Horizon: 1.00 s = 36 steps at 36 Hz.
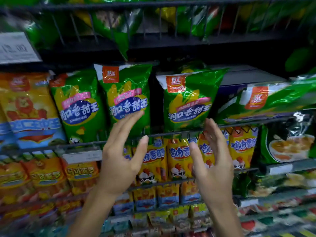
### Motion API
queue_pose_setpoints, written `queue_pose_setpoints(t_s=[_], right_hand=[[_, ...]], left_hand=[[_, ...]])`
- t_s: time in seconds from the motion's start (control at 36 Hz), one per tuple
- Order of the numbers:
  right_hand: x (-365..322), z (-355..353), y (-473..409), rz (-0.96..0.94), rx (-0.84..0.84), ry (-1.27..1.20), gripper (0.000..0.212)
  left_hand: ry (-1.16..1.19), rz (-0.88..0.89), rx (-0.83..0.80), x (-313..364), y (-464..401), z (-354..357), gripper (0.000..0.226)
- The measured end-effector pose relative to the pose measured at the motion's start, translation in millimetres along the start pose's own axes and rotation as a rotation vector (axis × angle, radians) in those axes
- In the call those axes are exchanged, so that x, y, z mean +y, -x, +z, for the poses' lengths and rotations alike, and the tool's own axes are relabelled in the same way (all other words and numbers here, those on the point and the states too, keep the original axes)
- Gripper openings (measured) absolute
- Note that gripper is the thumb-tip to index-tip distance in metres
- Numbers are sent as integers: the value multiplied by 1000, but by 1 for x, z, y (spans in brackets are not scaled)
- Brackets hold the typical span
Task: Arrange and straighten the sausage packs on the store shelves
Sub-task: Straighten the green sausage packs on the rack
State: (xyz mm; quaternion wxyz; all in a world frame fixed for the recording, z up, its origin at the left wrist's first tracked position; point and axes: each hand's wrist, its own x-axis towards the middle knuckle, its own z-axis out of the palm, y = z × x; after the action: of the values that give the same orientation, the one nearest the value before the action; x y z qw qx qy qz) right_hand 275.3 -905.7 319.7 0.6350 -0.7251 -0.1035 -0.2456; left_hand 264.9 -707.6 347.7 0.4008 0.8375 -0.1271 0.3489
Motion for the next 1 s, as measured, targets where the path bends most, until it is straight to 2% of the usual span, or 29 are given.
queue_pose_setpoints(t_s=[0.06, 0.17, 0.33, 0.47, 0.61, 0.83, 1.0], right_hand=[[4, -7, -8, 34, -68, 8, 69], [15, -14, -24, -23, -167, 142, 79], [14, -18, -38, -48, -210, 171, 72], [11, -11, -49, -110, -185, 141, 66], [16, -4, -64, -139, -128, 147, 65], [15, 2, -76, -205, -59, 179, 56], [5, 9, -78, -222, 3, 117, 55]], left_hand=[[58, -77, -63, 15, -3, 18, 59], [96, -169, -117, 29, -10, 44, 71], [111, -230, -117, 40, -9, 57, 76], [125, -241, -114, 43, -5, 60, 80], [144, -213, -180, 41, -2, 59, 81], [183, -176, -180, 42, -12, 55, 72], [265, -161, -163, 46, -20, 47, 69]])
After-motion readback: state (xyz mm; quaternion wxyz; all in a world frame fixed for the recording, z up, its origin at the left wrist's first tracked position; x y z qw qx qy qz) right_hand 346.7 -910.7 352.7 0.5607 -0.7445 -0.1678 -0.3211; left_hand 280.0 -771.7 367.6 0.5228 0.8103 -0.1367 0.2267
